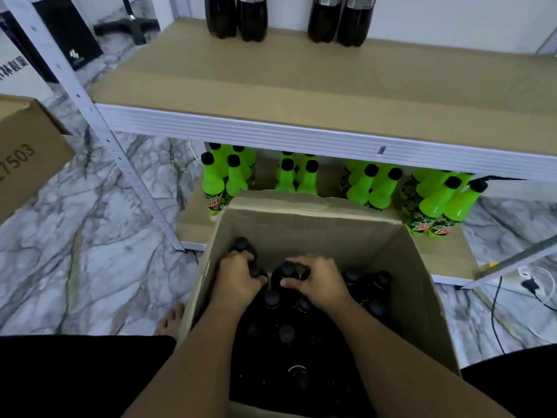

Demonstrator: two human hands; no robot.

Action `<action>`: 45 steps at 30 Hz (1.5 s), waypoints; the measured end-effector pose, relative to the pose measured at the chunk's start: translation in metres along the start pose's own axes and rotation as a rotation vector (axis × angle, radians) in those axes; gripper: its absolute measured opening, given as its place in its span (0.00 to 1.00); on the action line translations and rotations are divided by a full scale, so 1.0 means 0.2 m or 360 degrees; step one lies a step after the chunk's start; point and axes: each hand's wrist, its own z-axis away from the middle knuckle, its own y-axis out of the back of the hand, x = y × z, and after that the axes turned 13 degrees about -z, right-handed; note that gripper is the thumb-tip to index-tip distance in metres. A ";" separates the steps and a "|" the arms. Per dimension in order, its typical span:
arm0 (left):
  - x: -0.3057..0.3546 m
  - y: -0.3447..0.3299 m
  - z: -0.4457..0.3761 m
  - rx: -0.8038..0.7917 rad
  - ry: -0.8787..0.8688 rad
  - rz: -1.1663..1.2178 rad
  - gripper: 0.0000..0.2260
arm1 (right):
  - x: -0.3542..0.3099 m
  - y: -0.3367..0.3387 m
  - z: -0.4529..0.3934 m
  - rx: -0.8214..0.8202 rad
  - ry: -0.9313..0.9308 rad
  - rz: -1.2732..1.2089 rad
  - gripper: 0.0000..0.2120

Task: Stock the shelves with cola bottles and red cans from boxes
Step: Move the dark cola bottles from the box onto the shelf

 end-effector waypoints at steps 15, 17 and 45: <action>-0.03 0.03 0.10 0.0311 -0.0357 0.0256 0.09 | -0.06 0.04 -0.01 0.0108 0.0201 -0.0183 0.20; 0.00 0.07 0.12 0.0440 -0.0417 0.0328 0.09 | -0.10 0.09 0.00 0.0161 0.0193 -0.0387 0.18; 0.83 1.52 0.05 0.1324 -0.0918 0.0985 0.10 | -1.52 0.92 -0.13 0.0870 0.1048 -0.1097 0.05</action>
